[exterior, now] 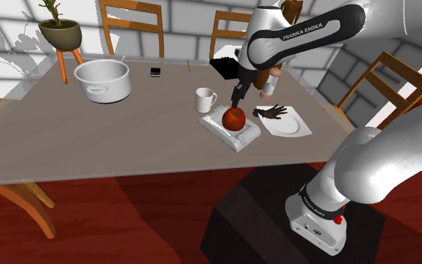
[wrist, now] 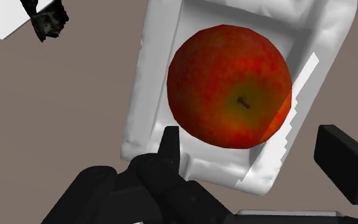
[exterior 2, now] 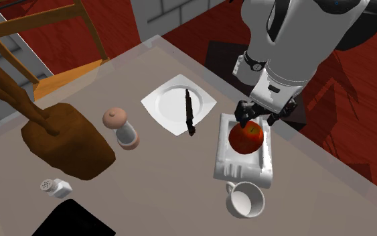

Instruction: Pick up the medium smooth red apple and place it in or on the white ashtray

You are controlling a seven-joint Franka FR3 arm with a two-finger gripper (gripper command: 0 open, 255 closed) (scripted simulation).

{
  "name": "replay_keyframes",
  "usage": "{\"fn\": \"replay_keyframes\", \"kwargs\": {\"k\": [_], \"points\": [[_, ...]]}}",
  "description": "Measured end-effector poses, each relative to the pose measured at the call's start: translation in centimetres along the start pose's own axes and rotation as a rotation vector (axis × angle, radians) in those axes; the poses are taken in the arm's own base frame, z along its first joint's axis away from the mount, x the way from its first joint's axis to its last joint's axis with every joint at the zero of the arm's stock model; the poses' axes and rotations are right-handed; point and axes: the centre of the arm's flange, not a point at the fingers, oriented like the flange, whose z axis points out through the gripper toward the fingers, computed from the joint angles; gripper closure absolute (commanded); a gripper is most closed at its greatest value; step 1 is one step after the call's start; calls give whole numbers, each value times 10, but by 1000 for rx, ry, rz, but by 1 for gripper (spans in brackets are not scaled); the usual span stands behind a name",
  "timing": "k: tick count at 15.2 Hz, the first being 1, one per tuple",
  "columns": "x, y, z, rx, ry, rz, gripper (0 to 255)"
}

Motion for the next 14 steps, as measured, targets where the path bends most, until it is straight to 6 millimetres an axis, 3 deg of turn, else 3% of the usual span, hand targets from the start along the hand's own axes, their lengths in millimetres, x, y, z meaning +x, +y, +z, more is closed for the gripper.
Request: {"fn": "replay_keyframes", "kwargs": {"k": [3, 8, 14], "points": [[0, 0, 0, 0, 0, 0, 0], [1, 1, -45, -1, 2, 0, 0], [0, 0, -50, 0, 0, 0, 0]]}}
